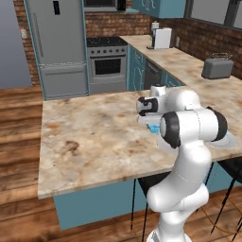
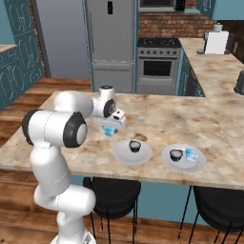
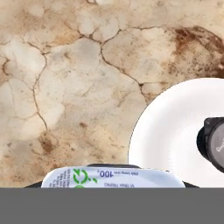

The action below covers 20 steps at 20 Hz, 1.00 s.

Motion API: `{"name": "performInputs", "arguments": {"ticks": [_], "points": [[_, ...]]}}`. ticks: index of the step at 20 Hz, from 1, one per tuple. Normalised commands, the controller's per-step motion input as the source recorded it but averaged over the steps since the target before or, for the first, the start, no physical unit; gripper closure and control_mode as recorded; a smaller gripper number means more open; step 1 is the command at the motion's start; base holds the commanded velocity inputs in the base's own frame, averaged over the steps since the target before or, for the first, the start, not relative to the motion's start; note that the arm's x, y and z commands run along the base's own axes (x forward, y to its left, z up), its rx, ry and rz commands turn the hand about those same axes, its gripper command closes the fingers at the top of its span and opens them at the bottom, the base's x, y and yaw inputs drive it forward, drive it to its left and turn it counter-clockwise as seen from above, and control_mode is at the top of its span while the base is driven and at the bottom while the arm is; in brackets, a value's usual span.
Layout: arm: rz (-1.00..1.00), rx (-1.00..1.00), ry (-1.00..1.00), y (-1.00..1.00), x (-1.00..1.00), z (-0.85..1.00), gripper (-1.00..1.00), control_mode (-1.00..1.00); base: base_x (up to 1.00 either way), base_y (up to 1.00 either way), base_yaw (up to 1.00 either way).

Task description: Place two yogurt containers on each plate.

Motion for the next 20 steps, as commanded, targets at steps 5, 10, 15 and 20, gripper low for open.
{"name": "performInputs", "arguments": {"ticks": [5,10,15,20], "points": [[-0.03,-0.01,0.00,-0.48,-0.19,-0.14,1.00,-1.00,0.00,0.00,0.00],[-0.01,0.00,0.02,-0.11,0.00,-0.24,1.00,-1.00,0.00,0.00,0.00],[0.00,0.00,0.01,-0.27,-0.03,-0.24,1.00,-1.00,0.00,0.00,0.00],[0.00,0.00,0.00,-0.25,-0.05,-0.05,-1.00,-1.00,0.00,0.00,0.00]]}}
